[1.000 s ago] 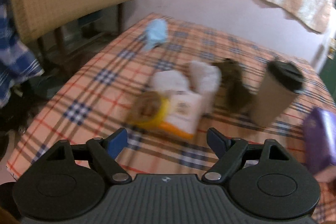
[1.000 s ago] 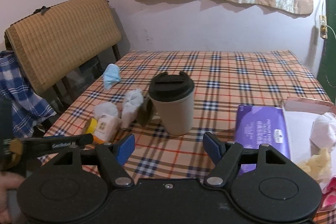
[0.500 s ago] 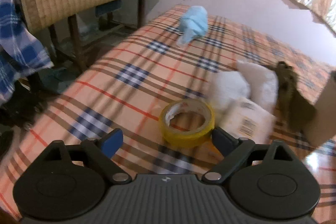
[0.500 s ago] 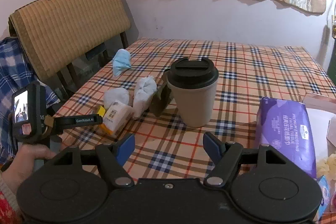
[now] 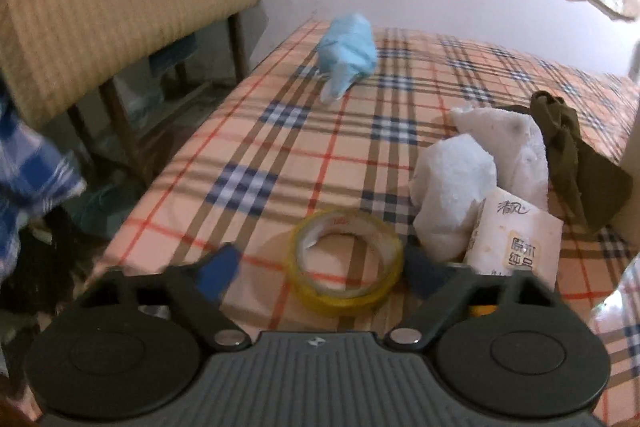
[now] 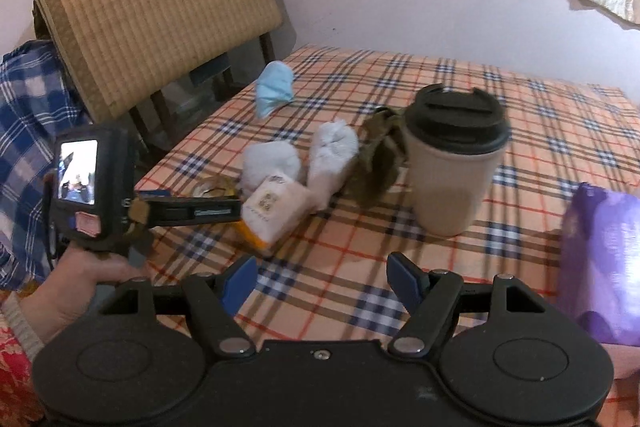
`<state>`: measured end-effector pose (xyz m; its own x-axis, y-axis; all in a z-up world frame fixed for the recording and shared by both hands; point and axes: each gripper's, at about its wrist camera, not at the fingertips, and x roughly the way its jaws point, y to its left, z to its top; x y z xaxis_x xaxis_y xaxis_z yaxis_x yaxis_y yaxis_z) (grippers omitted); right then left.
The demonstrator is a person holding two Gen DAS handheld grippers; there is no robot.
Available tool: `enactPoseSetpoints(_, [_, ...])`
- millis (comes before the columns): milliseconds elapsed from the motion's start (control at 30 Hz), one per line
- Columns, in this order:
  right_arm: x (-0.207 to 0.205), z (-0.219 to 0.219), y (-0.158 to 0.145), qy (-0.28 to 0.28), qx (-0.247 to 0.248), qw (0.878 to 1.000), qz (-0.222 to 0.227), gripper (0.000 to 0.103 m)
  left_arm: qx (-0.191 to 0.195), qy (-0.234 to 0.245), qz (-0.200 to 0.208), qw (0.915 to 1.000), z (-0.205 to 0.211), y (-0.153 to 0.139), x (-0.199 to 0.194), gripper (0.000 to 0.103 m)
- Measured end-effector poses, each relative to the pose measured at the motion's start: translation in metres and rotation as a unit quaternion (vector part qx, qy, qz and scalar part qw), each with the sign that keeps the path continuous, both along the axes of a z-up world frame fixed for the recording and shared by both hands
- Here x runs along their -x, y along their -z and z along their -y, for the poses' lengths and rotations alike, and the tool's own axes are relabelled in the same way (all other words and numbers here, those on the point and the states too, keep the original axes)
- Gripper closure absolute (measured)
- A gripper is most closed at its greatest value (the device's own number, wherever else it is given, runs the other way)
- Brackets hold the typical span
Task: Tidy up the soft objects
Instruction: 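Grasp the yellow tape roll with the left tool while right tool grasps the white tissue pack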
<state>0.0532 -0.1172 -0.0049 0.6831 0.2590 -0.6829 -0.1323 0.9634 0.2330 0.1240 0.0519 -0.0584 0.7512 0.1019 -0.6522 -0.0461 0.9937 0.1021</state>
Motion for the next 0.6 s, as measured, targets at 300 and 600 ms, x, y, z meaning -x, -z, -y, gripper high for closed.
enactPoseSetpoints(300, [-0.047,-0.045,0.024,0.049,-0.038,0.997,-0.035,0.018,0.049,-0.009,0.011,0.9987,-0.032,-0.022,0.016,0.043])
enactPoseSetpoints(600, [-0.109,-0.083,0.061,0.126,-0.044,0.987,-0.085,0.017,0.073,-0.027,0.024,0.9967,-0.049,-0.022,0.016,0.043])
